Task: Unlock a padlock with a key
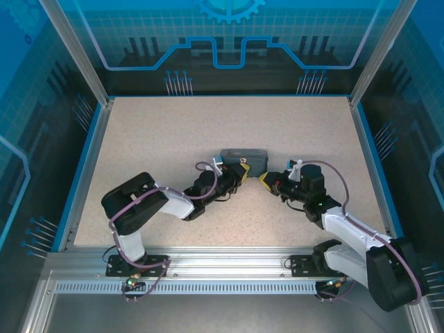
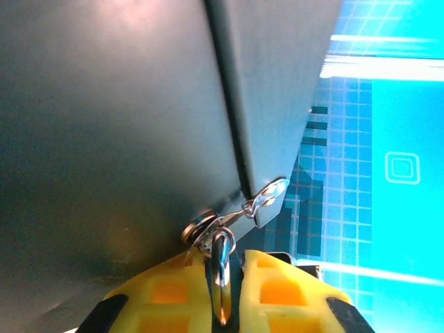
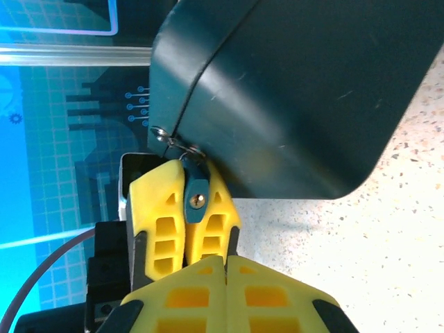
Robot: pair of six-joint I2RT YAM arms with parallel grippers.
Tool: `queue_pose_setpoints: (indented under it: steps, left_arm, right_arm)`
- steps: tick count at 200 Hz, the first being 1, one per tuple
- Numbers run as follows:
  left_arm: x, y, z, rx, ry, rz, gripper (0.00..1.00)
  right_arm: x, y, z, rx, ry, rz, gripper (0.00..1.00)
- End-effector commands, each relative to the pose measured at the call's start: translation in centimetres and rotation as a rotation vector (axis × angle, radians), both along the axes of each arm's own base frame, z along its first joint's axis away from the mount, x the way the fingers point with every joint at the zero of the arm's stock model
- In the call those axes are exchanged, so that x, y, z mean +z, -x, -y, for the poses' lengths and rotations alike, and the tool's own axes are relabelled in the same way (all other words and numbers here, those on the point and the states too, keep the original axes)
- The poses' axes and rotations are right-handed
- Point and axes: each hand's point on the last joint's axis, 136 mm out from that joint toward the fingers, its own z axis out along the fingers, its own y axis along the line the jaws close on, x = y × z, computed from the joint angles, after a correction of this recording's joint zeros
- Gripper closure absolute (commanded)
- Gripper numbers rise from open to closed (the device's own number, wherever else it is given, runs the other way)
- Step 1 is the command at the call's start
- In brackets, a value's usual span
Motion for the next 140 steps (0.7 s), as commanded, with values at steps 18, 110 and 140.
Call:
queue_pose_setpoints:
  steps: [18, 110, 140]
  left_arm:
    - [4.6, -0.3, 0.3, 0.022, 0.137, 0.074, 1.0]
    - [4.1, -0.3, 0.8, 0.013, 0.141, 0.06, 1.0]
    - [4.1, -0.3, 1.1, 0.008, 0.145, 0.059, 1.0]
  right_arm:
    - [-0.2, -0.2, 0.2, -0.035, 0.012, -0.009, 1.0]
    - [0.4, -1.3, -0.4, -0.047, 0.013, 0.004, 1.0]
    - [0.7, -1.8, -0.6, -0.048, 0.01, 0.007, 1.0]
